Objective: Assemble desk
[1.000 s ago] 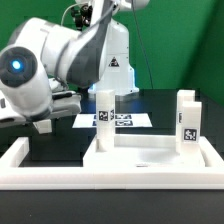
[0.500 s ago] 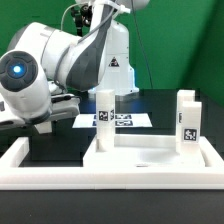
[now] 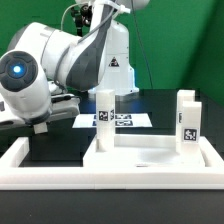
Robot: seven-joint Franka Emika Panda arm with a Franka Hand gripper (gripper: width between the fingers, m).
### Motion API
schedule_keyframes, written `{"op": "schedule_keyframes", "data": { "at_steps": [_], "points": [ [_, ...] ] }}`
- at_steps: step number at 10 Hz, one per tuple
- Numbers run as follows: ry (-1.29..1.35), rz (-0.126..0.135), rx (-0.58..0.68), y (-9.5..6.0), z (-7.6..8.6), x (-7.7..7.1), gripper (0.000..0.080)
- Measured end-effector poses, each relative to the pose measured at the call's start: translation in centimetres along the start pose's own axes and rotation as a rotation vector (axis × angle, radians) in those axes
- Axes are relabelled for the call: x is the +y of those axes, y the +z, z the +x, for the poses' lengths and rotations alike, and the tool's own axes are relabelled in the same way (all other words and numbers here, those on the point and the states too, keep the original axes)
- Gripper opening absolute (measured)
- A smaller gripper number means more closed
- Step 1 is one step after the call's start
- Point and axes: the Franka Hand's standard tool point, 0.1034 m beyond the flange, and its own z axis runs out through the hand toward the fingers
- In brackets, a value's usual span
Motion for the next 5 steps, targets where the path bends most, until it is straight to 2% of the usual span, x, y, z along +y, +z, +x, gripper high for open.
{"op": "schedule_keyframes", "data": {
  "at_steps": [4,5],
  "points": [
    [-0.002,-0.002,0.003,-0.2,0.0,0.0,0.0288],
    [-0.030,-0.015,0.029,-2.2,-0.2,-0.6,0.0290]
  ]
}}
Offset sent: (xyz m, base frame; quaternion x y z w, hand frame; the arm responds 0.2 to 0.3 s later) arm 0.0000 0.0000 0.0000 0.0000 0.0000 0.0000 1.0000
